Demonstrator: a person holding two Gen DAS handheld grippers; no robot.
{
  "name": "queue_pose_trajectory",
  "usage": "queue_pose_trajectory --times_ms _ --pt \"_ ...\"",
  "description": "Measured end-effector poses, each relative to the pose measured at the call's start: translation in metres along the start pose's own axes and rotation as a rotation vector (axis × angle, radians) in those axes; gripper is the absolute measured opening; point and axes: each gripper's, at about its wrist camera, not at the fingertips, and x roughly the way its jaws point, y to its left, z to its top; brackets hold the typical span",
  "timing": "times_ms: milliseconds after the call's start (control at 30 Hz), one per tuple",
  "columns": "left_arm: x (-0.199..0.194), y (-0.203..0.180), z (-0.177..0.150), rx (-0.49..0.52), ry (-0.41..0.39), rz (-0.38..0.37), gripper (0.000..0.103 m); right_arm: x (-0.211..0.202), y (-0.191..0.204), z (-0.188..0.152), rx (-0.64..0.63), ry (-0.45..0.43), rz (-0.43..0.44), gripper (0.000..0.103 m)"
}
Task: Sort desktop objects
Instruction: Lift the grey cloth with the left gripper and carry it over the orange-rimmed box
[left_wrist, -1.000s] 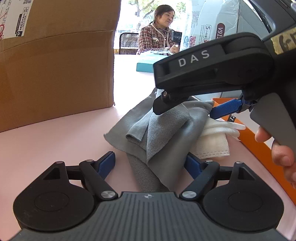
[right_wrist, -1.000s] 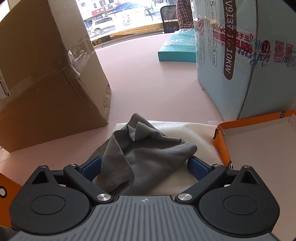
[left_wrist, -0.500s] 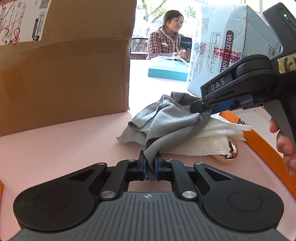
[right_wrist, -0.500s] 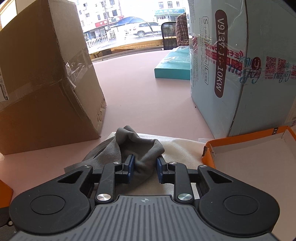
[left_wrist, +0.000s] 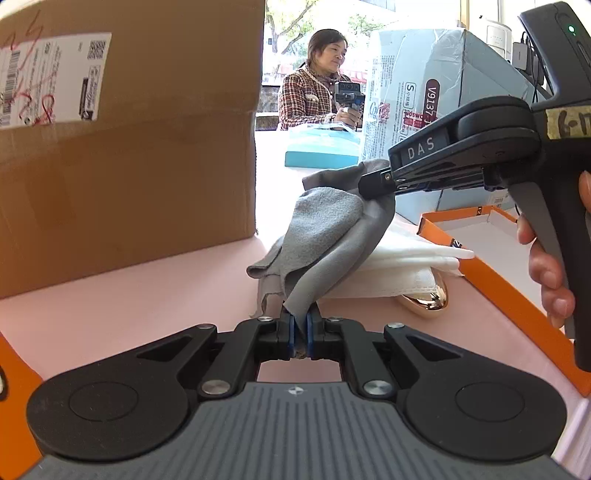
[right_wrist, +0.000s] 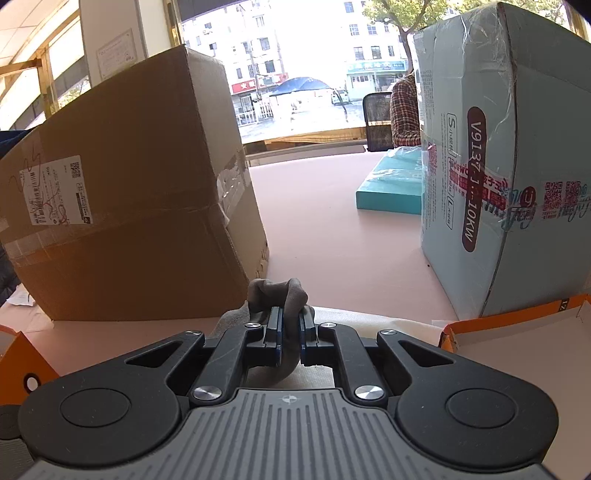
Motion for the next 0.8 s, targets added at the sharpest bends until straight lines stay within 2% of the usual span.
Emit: queue_pose_trajectory --times_ms 100,267,400,533,667,800 --pt "-0.009 0.002 0.002 -0.009 -0.022 0.028 0.005 -0.015 0.01 0.001 -0.016 -0.031 0.016 0.008" --pt "-0.034 0.009 0.019 -0.012 -0.1 0.024 0.004 -0.055 0.024 0.003 -0.014 -0.095 0.04 0.007" --pt "-0.072 0.023 0.03 -0.02 -0.137 0.006 0.004 -0.099 0.045 0.011 -0.021 -0.153 0.093 0.007" --pt "-0.12 0.048 0.029 -0.047 -0.157 0.027 0.004 -0.133 0.092 0.017 -0.081 -0.185 0.161 0.007" --pt "-0.168 0.083 0.02 -0.076 -0.159 0.083 0.004 -0.15 0.161 0.017 -0.192 -0.201 0.218 0.007" --pt "-0.21 0.123 0.006 -0.082 -0.135 0.198 0.004 -0.151 0.228 0.012 -0.307 -0.187 0.281 0.007"
